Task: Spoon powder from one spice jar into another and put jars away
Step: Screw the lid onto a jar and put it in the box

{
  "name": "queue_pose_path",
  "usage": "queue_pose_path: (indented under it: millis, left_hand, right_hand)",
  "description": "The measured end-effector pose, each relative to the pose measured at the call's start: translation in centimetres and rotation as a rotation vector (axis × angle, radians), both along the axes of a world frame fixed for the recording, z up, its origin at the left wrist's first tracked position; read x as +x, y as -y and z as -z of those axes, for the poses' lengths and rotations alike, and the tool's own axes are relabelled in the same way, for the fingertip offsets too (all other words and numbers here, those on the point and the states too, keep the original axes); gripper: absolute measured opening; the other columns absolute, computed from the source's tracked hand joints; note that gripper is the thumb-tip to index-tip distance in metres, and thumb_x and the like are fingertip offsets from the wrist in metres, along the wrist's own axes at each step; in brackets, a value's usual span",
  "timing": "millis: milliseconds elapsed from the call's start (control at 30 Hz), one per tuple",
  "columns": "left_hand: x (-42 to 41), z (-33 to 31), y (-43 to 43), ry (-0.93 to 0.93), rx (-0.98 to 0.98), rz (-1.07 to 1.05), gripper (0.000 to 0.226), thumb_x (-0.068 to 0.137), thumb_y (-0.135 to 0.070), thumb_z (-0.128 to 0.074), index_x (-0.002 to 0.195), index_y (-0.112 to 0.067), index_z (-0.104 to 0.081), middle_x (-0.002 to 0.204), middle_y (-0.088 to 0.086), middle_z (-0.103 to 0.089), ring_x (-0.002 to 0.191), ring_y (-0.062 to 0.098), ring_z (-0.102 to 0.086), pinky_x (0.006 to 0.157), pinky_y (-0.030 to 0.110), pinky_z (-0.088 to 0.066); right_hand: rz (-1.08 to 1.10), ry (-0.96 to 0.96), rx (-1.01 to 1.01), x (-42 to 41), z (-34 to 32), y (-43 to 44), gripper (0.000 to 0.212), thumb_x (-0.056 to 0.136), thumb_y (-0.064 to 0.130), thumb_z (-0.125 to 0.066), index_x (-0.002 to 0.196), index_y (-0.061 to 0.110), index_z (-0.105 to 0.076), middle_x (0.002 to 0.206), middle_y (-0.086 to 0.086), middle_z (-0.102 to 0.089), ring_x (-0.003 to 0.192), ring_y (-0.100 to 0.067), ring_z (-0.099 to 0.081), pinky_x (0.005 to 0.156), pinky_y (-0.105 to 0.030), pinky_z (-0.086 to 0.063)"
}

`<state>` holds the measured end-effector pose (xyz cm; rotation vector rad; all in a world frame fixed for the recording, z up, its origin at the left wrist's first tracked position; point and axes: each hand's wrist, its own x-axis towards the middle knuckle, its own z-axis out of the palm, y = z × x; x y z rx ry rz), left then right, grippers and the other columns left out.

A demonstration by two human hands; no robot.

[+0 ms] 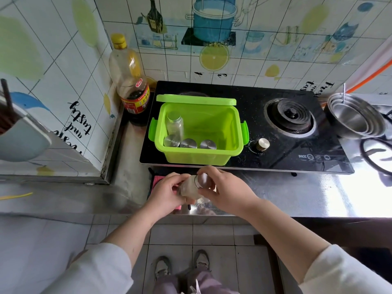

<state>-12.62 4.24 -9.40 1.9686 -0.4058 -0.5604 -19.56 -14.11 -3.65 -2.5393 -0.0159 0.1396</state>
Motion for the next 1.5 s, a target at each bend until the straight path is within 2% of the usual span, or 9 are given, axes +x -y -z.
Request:
queue_pose_path:
  millis: [133, 300, 500, 667, 800, 933, 1167, 1400, 1500]
  left_hand:
    - [0.1, -0.5, 0.1, 0.048, -0.035, -0.027, 0.067, 0.054, -0.019, -0.093, 0.116, -0.017, -0.067, 0.104, -0.002, -0.061, 0.099, 0.009, -0.06, 0.089, 0.022, -0.048]
    - [0.3, -1.8, 0.4, 0.132, -0.053, -0.038, 0.068, 0.055, -0.027, -0.091, 0.117, -0.018, -0.067, 0.104, -0.006, -0.061, 0.099, 0.006, -0.059, 0.09, 0.028, -0.05]
    - [1.7, -5.9, 1.3, 0.21, -0.108, -0.035, 0.067, 0.055, -0.046, -0.085, 0.116, -0.031, -0.064, 0.109, -0.015, -0.06, 0.104, 0.004, -0.058, 0.09, 0.029, -0.051]
    - [5.8, -10.0, 3.8, 0.328, -0.125, -0.041, 0.064, 0.065, -0.025, -0.088, 0.123, -0.023, -0.062, 0.115, -0.004, -0.064, 0.102, 0.014, -0.061, 0.088, 0.03, -0.051]
    - [10.3, -11.4, 5.9, 0.376, 0.035, -0.043, 0.079, 0.068, -0.037, -0.085, 0.138, -0.028, -0.049, 0.132, -0.007, -0.058, 0.118, 0.012, -0.054, 0.101, 0.035, -0.044]
    - [13.1, -11.8, 7.3, 0.35, 0.147, -0.006, 0.089, 0.069, -0.033, -0.084, 0.145, -0.028, -0.039, 0.141, -0.003, -0.049, 0.124, 0.014, -0.05, 0.104, 0.037, -0.042]
    - [14.0, -9.3, 8.2, 0.379, 0.536, 0.047, 0.046, 0.074, -0.036, -0.076, 0.115, -0.024, -0.059, 0.111, 0.0, -0.066, 0.1, 0.027, -0.061, 0.074, 0.033, -0.047]
    - [13.3, -6.7, 8.5, 0.545, 0.729, 0.054, 0.04, 0.079, -0.047, -0.073, 0.106, -0.023, -0.057, 0.096, -0.006, -0.064, 0.091, 0.023, -0.061, 0.086, 0.038, -0.038]
    - [13.4, -6.1, 8.6, 0.549, 0.727, 0.035, 0.028, 0.082, -0.038, -0.072, 0.102, -0.023, -0.059, 0.089, -0.007, -0.062, 0.086, 0.022, -0.061, 0.084, 0.038, -0.036]
  right_hand:
    - [0.077, 0.076, 0.032, 0.1, 0.3, -0.4, 0.033, 0.088, 0.037, -0.061, 0.116, 0.025, -0.048, 0.074, 0.014, -0.045, 0.065, -0.014, -0.044, 0.056, -0.03, -0.034]
    - [0.122, 0.116, 0.076, 0.5, -0.2, -0.3, 0.026, 0.088, 0.038, -0.059, 0.109, 0.029, -0.047, 0.069, 0.014, -0.045, 0.056, -0.011, -0.042, 0.052, -0.033, -0.041]
    - [0.119, 0.221, 0.109, 2.4, -4.2, 1.0, 0.032, 0.091, 0.037, -0.059, 0.117, 0.02, -0.051, 0.062, 0.016, -0.041, 0.052, -0.002, -0.039, 0.052, -0.03, -0.033]
    - [0.121, 0.346, 0.038, 6.7, -9.2, 3.0, 0.032, 0.089, 0.039, -0.059, 0.116, 0.023, -0.052, 0.065, 0.021, -0.041, 0.059, 0.002, -0.042, 0.059, -0.028, -0.033]
    - [0.15, 0.387, -0.093, 10.4, -10.9, 3.7, 0.035, 0.089, 0.046, -0.056, 0.119, 0.029, -0.05, 0.078, 0.022, -0.049, 0.073, -0.01, -0.05, 0.061, -0.027, -0.034]
    - [0.113, 0.294, -0.209, 13.5, -9.8, 3.9, 0.04, 0.089, 0.05, -0.054, 0.123, 0.029, -0.047, 0.109, 0.003, -0.062, 0.096, -0.024, -0.06, 0.067, -0.032, -0.043]
    - [0.075, 0.062, -0.251, 16.3, -5.3, 3.1, 0.041, 0.091, 0.046, -0.053, 0.123, 0.02, -0.047, 0.11, -0.008, -0.062, 0.095, -0.031, -0.06, 0.068, -0.035, -0.047]
    - [0.072, -0.013, -0.267, 16.3, -2.4, 3.0, 0.037, 0.093, 0.036, -0.053, 0.124, 0.017, -0.048, 0.107, -0.009, -0.065, 0.089, -0.031, -0.062, 0.067, -0.036, -0.051]
    - [0.082, -0.029, -0.249, 16.4, -1.6, 3.1, 0.039, 0.092, 0.036, -0.057, 0.125, 0.018, -0.047, 0.108, -0.007, -0.066, 0.091, -0.03, -0.063, 0.072, -0.038, -0.054]
